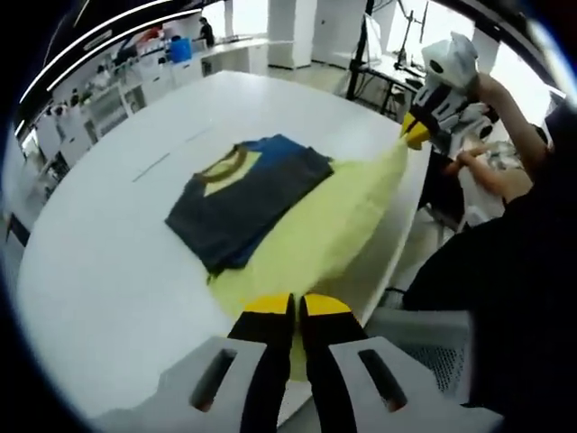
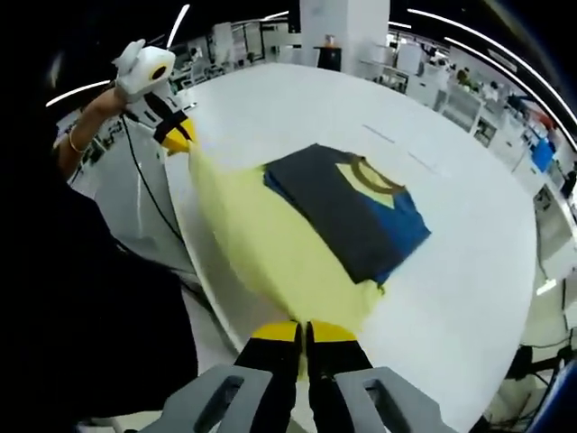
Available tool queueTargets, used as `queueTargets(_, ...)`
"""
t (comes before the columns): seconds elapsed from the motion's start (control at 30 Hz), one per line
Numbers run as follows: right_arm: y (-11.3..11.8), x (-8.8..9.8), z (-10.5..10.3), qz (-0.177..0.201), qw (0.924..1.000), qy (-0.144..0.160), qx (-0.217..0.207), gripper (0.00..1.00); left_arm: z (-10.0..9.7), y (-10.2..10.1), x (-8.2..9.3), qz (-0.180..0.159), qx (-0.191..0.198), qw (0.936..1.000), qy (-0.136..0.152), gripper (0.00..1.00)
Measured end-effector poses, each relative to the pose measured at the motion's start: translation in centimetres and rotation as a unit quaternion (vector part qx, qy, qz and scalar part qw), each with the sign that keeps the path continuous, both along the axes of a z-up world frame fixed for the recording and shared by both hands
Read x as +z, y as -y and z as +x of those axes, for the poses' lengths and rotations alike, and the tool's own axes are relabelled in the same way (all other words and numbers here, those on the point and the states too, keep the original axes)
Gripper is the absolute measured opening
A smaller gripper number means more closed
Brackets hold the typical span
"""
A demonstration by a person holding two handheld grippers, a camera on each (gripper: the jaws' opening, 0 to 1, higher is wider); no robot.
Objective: Fold the garment on the visible template until the final outline fits inside the template.
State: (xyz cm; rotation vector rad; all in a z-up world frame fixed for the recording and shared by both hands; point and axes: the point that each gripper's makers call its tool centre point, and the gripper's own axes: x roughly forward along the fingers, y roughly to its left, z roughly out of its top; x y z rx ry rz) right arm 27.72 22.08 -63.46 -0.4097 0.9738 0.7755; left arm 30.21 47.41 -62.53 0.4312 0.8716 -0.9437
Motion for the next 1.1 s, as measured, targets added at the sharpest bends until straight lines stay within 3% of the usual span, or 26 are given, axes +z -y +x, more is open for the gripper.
queueTargets(0.33, 0.2, -0.3, 3.1, -0.009, 0.9997, 0.022, -0.005, 0.0, 3.0, 0.2, -0.2, 0.012, 0.003, 0.9996, 0.027, 0.01)
queueTargets(0.63, 0.6, 0.3, 6.3, -0.027, 0.9971, 0.065, -0.029, 0.0, 5.9, 0.4, 0.8, -0.002, 0.015, 0.9983, 0.056, 0.01)
queueTargets(0.73, 0.6, 0.9, 7.1, -0.024, 0.9962, 0.076, -0.036, 0.0, 7.1, 0.4, 1.4, 0.003, 0.013, 0.9962, 0.086, 0.01)
queueTargets(1.1, 1.0, 2.2, 10.5, -0.051, 0.989, 0.131, -0.045, 0.0, 10.6, 1.1, 2.9, 0.006, 0.018, 0.9901, 0.139, 0.01)
